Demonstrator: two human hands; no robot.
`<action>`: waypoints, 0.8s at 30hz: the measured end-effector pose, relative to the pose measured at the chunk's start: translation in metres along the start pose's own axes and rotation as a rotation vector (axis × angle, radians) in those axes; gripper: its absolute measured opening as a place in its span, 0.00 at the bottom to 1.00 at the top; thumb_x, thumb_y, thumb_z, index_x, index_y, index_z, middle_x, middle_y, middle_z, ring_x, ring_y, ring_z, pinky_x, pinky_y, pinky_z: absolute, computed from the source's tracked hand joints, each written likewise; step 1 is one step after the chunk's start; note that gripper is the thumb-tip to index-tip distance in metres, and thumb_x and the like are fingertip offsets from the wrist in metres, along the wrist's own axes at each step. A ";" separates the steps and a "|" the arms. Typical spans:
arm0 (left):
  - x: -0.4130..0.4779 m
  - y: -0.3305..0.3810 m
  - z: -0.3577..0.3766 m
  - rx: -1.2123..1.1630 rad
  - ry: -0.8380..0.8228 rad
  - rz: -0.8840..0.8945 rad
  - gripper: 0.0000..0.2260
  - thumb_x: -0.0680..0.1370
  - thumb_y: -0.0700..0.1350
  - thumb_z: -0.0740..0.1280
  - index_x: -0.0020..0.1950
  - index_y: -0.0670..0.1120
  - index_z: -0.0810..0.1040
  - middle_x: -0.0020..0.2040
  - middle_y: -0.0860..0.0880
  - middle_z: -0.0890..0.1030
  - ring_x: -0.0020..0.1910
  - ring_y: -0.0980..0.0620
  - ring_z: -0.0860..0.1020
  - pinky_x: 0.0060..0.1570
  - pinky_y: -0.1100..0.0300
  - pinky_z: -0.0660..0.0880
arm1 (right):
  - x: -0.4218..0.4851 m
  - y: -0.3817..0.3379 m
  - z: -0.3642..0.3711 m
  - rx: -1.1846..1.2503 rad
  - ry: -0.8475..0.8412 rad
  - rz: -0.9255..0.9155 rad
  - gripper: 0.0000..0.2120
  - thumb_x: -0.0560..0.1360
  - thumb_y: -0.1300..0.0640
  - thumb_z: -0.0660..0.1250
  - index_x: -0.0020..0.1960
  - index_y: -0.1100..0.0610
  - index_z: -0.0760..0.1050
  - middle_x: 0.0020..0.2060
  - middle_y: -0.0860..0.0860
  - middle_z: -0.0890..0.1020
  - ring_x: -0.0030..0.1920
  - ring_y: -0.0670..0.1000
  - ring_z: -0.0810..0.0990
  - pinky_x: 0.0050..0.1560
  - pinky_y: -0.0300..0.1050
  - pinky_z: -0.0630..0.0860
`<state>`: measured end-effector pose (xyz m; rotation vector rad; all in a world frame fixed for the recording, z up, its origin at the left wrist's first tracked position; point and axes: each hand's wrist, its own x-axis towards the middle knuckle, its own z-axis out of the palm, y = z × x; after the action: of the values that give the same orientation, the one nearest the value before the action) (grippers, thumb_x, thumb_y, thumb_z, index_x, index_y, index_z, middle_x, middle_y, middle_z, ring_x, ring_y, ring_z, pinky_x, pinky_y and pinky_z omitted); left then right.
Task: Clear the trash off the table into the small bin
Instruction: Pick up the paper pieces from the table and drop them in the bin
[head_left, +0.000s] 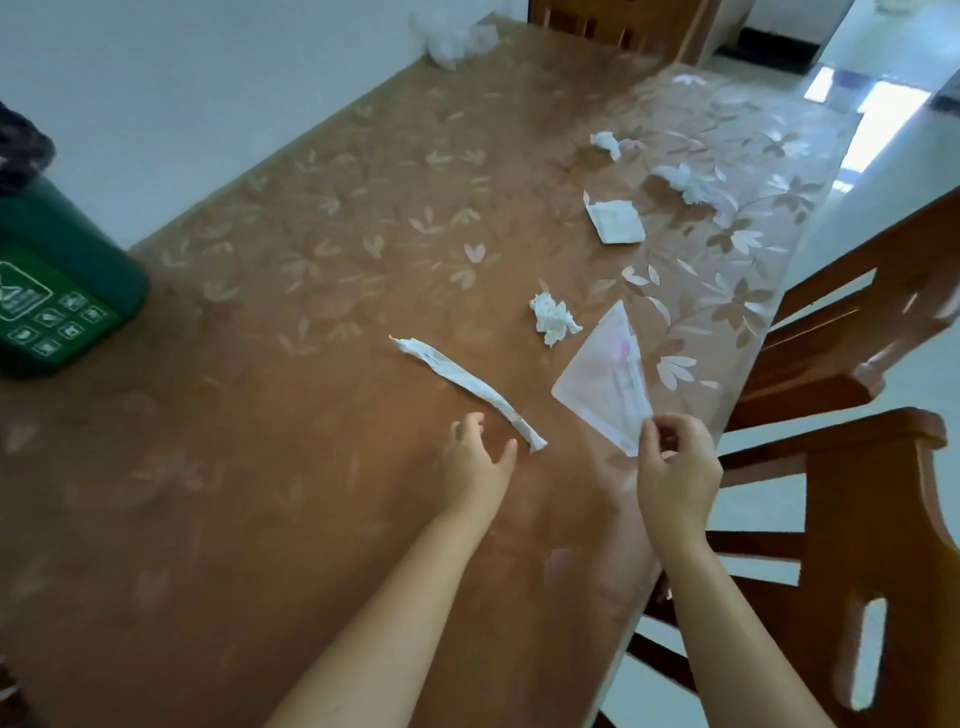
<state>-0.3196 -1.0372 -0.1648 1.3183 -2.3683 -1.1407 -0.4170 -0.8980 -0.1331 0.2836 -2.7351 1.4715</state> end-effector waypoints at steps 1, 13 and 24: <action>0.005 0.002 0.009 -0.009 0.009 -0.035 0.21 0.73 0.48 0.69 0.63 0.42 0.70 0.56 0.45 0.75 0.56 0.46 0.72 0.54 0.54 0.69 | 0.006 0.001 0.003 0.013 0.001 0.012 0.05 0.75 0.62 0.63 0.42 0.54 0.72 0.39 0.50 0.76 0.38 0.47 0.73 0.38 0.36 0.67; 0.021 0.017 0.071 0.004 0.252 -0.244 0.22 0.69 0.50 0.73 0.57 0.41 0.72 0.53 0.46 0.76 0.54 0.45 0.73 0.49 0.53 0.70 | 0.024 0.019 0.014 0.105 -0.041 0.091 0.03 0.75 0.61 0.63 0.43 0.54 0.74 0.38 0.48 0.76 0.38 0.42 0.74 0.35 0.28 0.69; -0.007 -0.001 0.046 -0.095 0.196 -0.306 0.06 0.73 0.37 0.63 0.40 0.48 0.71 0.43 0.49 0.77 0.40 0.47 0.75 0.37 0.57 0.68 | 0.008 0.013 0.012 0.149 -0.099 0.109 0.05 0.75 0.60 0.63 0.42 0.51 0.73 0.39 0.48 0.78 0.39 0.44 0.76 0.37 0.32 0.70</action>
<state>-0.3377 -1.0074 -0.1959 1.7141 -1.9986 -1.1238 -0.4259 -0.9020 -0.1491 0.2194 -2.7605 1.7392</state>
